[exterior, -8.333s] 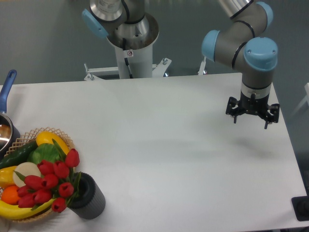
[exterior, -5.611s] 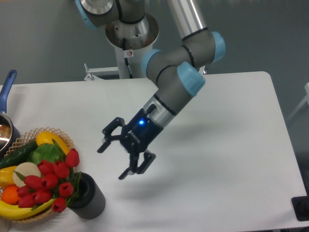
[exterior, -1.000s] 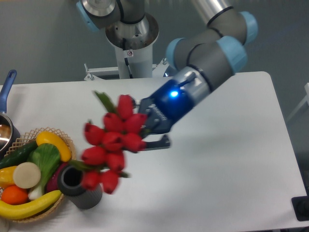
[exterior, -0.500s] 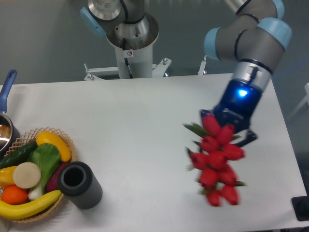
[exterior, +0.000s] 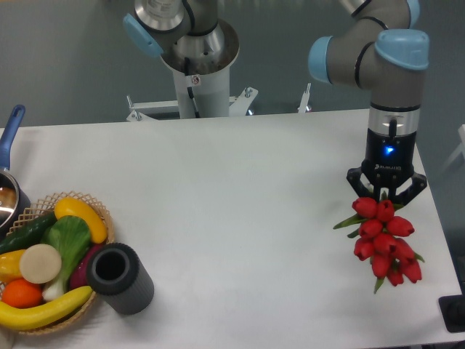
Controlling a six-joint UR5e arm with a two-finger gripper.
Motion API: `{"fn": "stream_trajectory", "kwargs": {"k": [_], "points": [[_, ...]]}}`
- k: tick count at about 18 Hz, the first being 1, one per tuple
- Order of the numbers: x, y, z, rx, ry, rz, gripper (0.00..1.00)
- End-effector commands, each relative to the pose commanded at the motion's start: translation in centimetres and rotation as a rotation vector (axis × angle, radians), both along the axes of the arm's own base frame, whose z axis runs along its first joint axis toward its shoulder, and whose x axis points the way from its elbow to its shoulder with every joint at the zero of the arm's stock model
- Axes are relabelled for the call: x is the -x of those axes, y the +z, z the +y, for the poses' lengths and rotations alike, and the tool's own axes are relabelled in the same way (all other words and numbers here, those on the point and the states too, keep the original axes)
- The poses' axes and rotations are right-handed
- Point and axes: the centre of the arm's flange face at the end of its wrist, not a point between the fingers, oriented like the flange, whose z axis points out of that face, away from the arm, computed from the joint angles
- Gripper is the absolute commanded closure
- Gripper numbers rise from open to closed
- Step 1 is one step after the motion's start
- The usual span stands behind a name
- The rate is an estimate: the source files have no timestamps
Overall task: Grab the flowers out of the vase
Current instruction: 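Carry the tulip bunch away from the vase over the open table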
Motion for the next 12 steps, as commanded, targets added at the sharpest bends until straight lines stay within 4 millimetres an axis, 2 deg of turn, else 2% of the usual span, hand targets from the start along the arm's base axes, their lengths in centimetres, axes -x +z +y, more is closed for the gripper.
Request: {"fn": "stream_trajectory", "kwargs": {"k": [4, 12], "points": [[0.2, -0.6, 2.7, 0.142, -0.012, -0.047, 0.82], [0.4, 0.1, 2.1, 0.253, -0.01, -0.136, 0.8]]}}
